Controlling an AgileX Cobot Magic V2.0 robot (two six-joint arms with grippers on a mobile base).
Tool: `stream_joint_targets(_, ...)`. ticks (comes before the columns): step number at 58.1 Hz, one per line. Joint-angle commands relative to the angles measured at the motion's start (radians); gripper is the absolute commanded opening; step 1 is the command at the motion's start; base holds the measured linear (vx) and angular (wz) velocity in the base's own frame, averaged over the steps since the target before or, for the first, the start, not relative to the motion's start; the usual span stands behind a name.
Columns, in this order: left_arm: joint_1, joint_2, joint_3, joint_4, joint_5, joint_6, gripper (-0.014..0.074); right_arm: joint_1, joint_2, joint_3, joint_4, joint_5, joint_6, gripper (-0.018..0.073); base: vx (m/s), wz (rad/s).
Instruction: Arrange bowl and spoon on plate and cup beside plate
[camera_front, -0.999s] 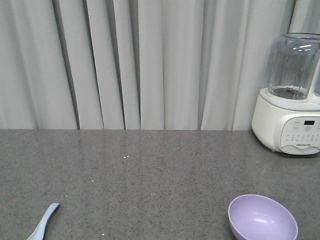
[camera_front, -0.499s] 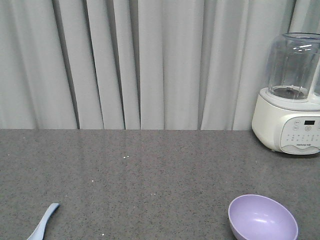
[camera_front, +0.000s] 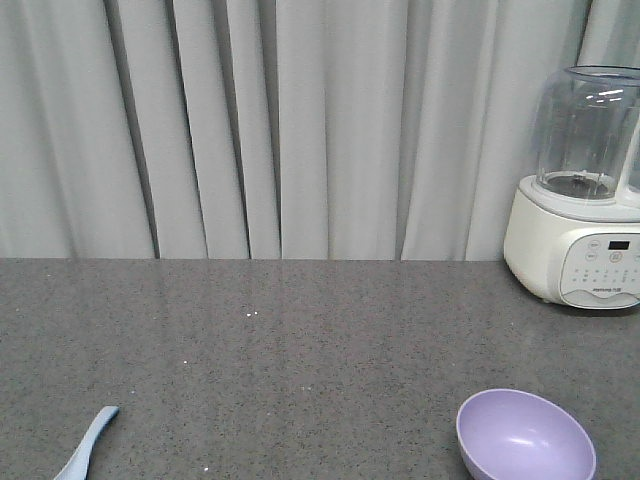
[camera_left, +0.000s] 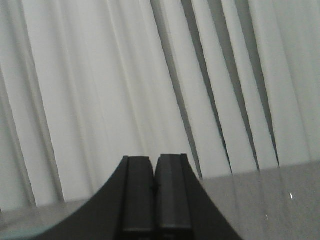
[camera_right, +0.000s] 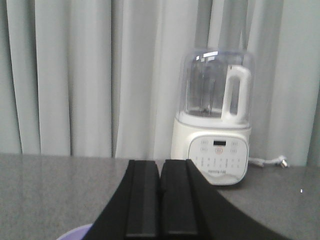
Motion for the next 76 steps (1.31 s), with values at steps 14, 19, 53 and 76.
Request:
stream_joint_targets(14, -0.001, 0.194, -0.032, 0.0, 0.093, 0.016, 0.0293, -0.006, 0.196, -0.033, -0.008, -0.012, -0.001, 0.0066, 0.0, 0.0)
stream_joint_targets(19, -0.001, 0.229, -0.032, -0.005, 0.09, 0.013, 0.0397, -0.006, 0.231, -0.033, -0.008, 0.01, 0.0, 0.0118, 0.0, 0.0)
stream_joint_targets(53, -0.032, 0.746, -0.352, -0.315, 0.442, 0.158, 0.0509, -0.006, 0.296, -0.033, -0.008, 0.044, -0.001, 0.0463, 0.0, 0.0)
stream_joint_targets(76, -0.133, 1.205, -0.765, -0.31, 0.507, 0.015, 0.0507, -0.006, 0.296, -0.033, -0.008, 0.044, -0.001, 0.0463, 0.0, 0.0)
